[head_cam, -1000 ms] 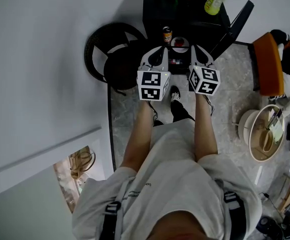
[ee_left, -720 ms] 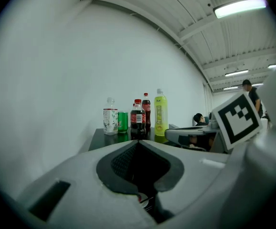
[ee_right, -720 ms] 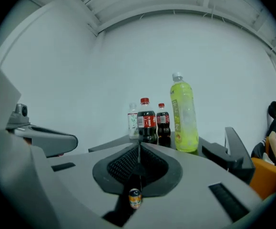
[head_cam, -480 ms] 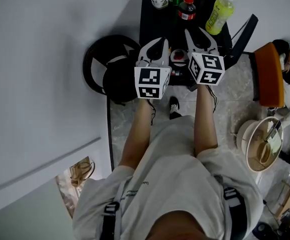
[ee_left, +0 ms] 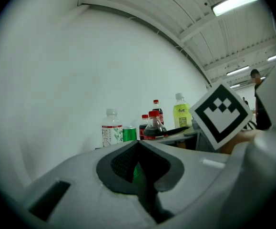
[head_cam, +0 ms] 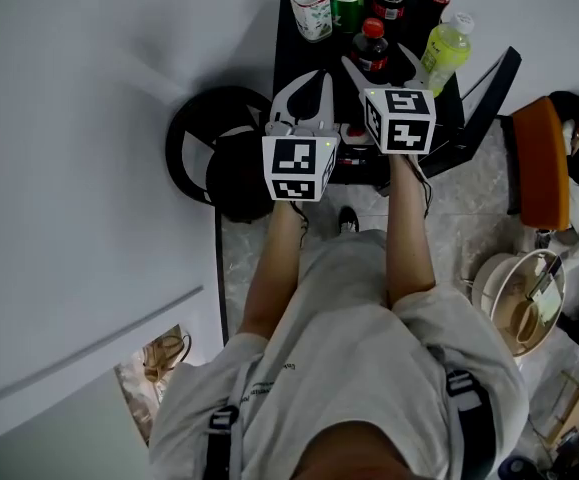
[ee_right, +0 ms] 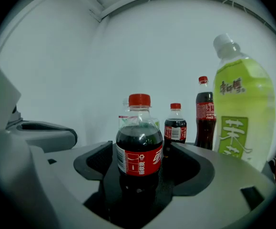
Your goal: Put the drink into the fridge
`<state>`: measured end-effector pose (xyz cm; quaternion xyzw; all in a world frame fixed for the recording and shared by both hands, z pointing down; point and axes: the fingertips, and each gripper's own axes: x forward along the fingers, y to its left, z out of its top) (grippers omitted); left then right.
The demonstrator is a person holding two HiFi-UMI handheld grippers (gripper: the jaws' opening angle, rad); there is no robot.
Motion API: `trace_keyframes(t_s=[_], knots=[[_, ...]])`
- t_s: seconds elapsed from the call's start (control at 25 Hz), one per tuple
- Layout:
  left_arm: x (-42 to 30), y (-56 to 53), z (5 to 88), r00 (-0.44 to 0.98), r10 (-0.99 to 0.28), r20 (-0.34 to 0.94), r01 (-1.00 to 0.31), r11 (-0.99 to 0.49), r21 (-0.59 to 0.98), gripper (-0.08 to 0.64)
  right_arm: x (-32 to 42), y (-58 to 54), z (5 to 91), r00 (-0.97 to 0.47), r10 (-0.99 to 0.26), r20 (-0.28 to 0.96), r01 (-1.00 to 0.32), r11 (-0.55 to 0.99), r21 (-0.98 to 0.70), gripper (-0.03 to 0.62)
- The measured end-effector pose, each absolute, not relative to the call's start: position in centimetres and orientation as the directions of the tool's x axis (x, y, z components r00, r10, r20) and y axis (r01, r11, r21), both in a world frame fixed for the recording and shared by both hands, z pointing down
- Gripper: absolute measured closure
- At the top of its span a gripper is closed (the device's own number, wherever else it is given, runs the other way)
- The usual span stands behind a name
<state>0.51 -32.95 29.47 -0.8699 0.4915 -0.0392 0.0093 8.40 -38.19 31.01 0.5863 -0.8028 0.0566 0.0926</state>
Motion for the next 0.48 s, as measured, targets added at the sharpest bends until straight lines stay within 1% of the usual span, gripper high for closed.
trace_keyframes(t_s=[0.28, 0.48], knots=[[-0.1, -35.3, 28.9, 0.480, -0.876, 0.042, -0.873, -0.482, -0.074, 0.551, 7.6, -40.7, 33.6, -0.316, -0.884, 0.344, -0.939, 0.342, 0.018, 0.255], [-1.0, -35.9, 28.9, 0.454, -0.890, 0.031, -0.888, -0.455, -0.062, 0.551, 6.8, -41.4, 34.3, -0.338, -0.864, 0.373, -0.926, 0.377, 0.034, 0.258]])
